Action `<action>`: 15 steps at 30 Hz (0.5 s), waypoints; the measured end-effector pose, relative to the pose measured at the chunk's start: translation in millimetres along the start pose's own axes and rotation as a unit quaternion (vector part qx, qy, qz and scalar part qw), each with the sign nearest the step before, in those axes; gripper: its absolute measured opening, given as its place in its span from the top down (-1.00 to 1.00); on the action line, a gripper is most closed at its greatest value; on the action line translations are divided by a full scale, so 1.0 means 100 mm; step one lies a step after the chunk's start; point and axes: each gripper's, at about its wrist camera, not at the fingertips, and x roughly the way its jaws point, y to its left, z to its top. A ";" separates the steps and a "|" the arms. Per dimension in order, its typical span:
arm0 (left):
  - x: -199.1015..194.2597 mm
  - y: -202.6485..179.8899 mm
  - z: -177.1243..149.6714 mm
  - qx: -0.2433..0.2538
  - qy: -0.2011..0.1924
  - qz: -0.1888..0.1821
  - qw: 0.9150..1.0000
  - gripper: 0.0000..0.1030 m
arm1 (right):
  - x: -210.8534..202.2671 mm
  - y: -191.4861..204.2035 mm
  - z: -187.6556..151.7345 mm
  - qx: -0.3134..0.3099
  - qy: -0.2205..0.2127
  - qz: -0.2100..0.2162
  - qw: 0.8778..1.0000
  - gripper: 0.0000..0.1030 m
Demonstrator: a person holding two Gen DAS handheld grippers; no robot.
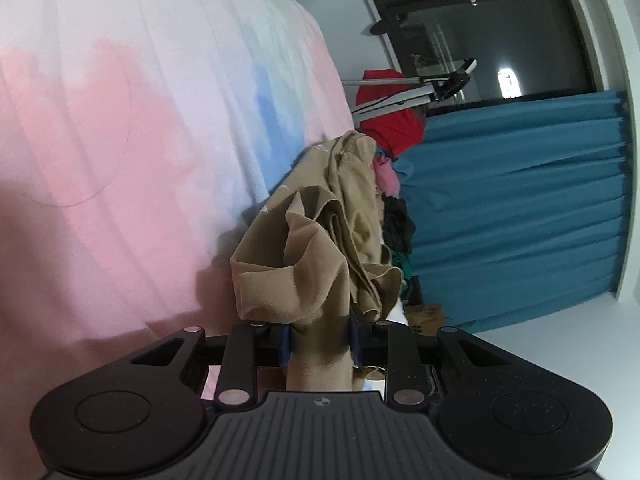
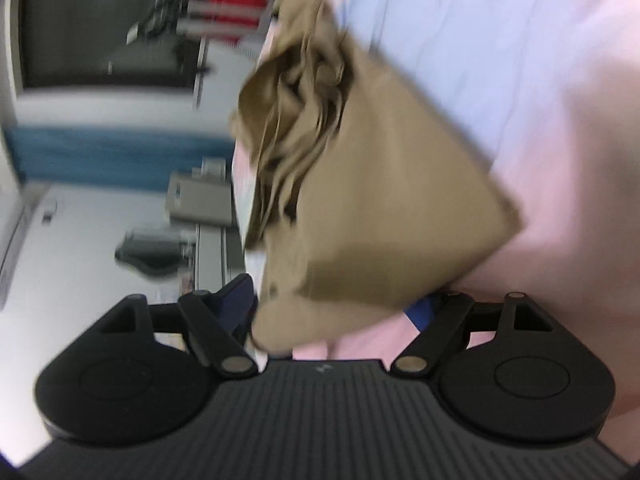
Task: Fold clothes
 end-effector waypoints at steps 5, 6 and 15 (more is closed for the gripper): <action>0.03 0.03 0.04 -0.023 0.002 0.005 1.000 0.64 | -0.08 -0.04 0.07 -0.017 -0.048 -0.055 0.997 0.14; 0.00 0.03 0.04 -0.022 0.001 0.002 1.000 0.66 | -0.08 -0.03 0.08 -0.025 -0.053 -0.068 0.996 0.54; -0.27 -0.37 0.07 0.034 -0.017 -0.036 0.999 0.86 | -0.45 0.41 0.16 -0.108 -0.102 -0.034 0.988 0.82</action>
